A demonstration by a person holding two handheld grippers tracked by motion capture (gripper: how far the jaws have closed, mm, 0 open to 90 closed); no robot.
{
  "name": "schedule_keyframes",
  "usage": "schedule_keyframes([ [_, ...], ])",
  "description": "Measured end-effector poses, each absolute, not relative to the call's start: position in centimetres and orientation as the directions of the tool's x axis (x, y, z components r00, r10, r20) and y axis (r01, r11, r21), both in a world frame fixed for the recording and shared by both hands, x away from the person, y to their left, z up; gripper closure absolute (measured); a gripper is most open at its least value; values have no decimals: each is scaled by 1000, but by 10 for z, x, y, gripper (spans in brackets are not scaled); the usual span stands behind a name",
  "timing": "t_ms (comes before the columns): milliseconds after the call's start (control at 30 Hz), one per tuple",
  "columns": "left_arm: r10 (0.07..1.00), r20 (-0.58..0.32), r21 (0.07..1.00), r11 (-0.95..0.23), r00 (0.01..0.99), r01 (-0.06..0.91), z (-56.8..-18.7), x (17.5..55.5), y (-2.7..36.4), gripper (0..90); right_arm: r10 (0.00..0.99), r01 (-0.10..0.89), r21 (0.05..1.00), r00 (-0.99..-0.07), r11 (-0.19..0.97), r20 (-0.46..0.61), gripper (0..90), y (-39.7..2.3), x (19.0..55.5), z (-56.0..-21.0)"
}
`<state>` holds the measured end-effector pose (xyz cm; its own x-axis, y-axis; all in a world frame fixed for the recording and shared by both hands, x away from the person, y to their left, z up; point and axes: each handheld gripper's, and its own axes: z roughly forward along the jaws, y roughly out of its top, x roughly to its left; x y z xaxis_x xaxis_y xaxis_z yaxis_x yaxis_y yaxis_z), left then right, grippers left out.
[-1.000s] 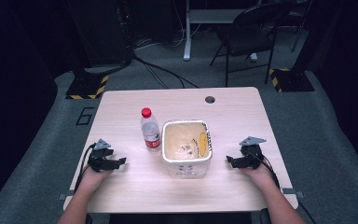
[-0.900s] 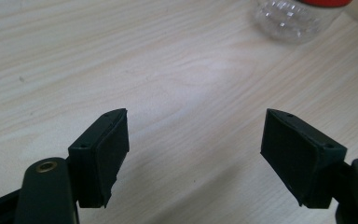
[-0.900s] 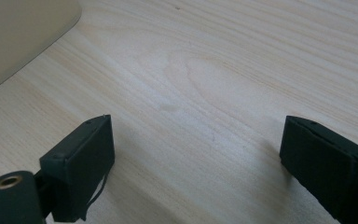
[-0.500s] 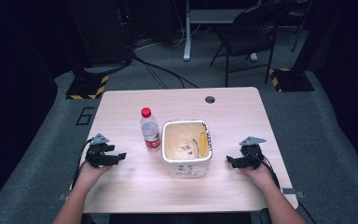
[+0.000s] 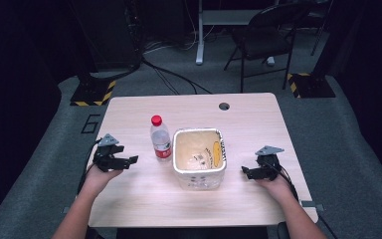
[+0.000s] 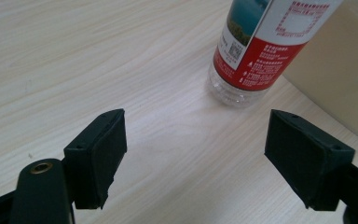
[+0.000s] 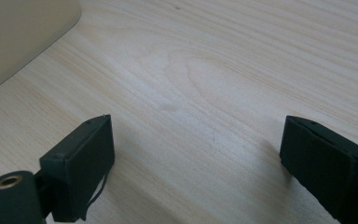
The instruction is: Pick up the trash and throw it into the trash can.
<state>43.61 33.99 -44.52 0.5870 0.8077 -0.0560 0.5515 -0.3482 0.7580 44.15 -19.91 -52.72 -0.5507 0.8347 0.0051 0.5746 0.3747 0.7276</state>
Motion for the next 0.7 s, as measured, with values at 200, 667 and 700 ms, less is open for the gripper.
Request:
schedule_keyframes([
  [200, 792, -61, 771, -349, 607, 533, -434, 439, 331, 185, 835, 575, 727, -550, 375, 4, 93, -199, 442, -527],
  [667, 749, -59, 784, -374, 659, 496, -422, 447, 306, 182, 835, 574, 728, -551, 375, 4, 93, -199, 442, -527],
  [700, 744, -59, 785, -377, 666, 491, -422, 448, 304, 182, 835, 574, 728, -550, 375, 4, 93, -199, 442, -527],
])
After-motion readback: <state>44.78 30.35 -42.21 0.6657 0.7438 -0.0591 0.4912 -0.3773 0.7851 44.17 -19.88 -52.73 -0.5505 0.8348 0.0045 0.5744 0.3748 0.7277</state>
